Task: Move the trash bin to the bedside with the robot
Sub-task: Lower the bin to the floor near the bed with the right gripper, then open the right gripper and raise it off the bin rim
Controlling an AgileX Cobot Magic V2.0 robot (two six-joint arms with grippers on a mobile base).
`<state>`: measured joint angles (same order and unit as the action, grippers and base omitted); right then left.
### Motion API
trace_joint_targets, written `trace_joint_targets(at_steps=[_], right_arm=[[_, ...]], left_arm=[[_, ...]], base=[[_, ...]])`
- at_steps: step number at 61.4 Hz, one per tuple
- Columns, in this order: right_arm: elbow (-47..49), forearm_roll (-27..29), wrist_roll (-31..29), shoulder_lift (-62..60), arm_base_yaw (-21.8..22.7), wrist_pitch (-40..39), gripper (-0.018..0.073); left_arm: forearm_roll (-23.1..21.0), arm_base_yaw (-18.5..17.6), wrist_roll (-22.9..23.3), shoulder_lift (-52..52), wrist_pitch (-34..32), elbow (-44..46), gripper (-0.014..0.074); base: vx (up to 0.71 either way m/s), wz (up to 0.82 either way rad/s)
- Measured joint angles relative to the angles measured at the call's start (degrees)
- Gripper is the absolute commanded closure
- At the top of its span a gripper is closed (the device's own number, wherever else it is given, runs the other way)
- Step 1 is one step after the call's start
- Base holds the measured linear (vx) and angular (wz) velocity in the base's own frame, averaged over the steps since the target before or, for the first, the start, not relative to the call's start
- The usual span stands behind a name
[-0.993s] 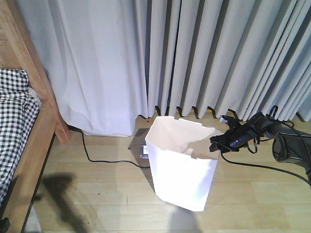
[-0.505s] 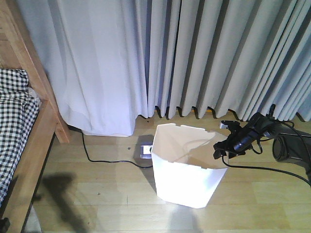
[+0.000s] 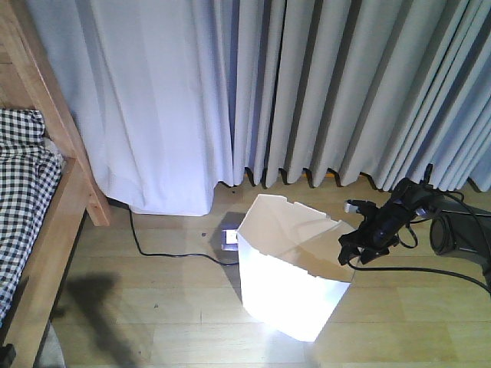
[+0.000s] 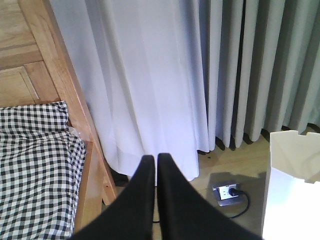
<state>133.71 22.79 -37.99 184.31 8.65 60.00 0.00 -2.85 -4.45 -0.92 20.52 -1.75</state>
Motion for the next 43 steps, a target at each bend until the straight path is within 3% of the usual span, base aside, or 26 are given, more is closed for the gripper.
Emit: trace_joint_targets(at_steps=[22, 43], right_arm=[[0.1, 0.3, 5.0, 0.0, 0.0, 2.8, 0.0063], [-1.3, -5.8, 11.5, -4.9, 1.5, 4.1, 0.0064]], left_arm=[[0.0, 0.0, 0.0, 0.0, 0.0, 0.0, 0.0603], [0.0, 0.0, 0.0, 0.0, 0.0, 0.0, 0.0603]], base=[[0.0, 0.0], [0.0, -0.01]])
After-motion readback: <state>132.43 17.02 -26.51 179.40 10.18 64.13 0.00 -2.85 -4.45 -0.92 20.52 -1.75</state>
